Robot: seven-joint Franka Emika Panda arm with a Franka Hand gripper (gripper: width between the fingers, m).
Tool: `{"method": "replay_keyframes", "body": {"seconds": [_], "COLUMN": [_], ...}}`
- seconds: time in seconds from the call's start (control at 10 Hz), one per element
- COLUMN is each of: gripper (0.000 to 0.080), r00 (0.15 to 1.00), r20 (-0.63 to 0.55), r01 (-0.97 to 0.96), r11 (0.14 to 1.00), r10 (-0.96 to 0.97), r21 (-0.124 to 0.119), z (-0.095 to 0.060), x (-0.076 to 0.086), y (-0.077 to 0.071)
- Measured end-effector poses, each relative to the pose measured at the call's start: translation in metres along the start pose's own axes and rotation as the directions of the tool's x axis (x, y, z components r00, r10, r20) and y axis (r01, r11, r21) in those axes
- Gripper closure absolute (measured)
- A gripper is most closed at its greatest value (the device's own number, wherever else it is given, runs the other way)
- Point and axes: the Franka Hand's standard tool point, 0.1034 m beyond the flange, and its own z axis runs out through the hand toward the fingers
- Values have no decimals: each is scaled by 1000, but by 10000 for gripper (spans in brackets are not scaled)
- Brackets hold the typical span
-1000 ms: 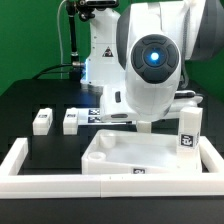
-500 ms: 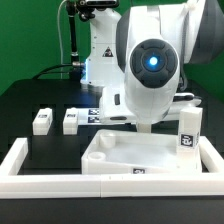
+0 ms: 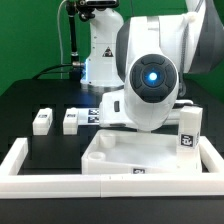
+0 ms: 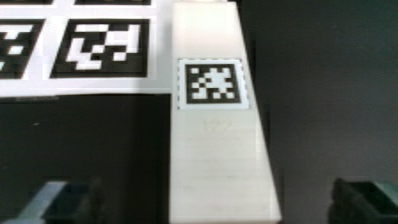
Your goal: Assemble desk
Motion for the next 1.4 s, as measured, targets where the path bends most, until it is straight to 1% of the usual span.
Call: {"method": "replay_keyframes", "body": {"seconds": [0.1,0.2,0.3,0.9,1.0,1.1,1.2,1.3,1.4], "gripper": [281,421,517,515,515,515,515,515,515], "r00": [1000,1000,1000,1000,1000,999,998,994,993], "r20": [0,0,0,0,-6,3,-30,-61,-81], "r01": [0,0,0,-1,0,33,56,95,88], "r11": [1000,1000,1000,1000,1000,999,998,995,996], "r10": [0,0,0,1,0,-33,-55,-95,-87], "r21": [0,0,0,0,3,8,17,11,14], "z": [0,0,0,0,-4,-26,-54,-78,-89], "x": [0,0,0,0,-1,-13,-25,-37,-43], "y": [0,0,0,0,1,6,12,21,24]}}
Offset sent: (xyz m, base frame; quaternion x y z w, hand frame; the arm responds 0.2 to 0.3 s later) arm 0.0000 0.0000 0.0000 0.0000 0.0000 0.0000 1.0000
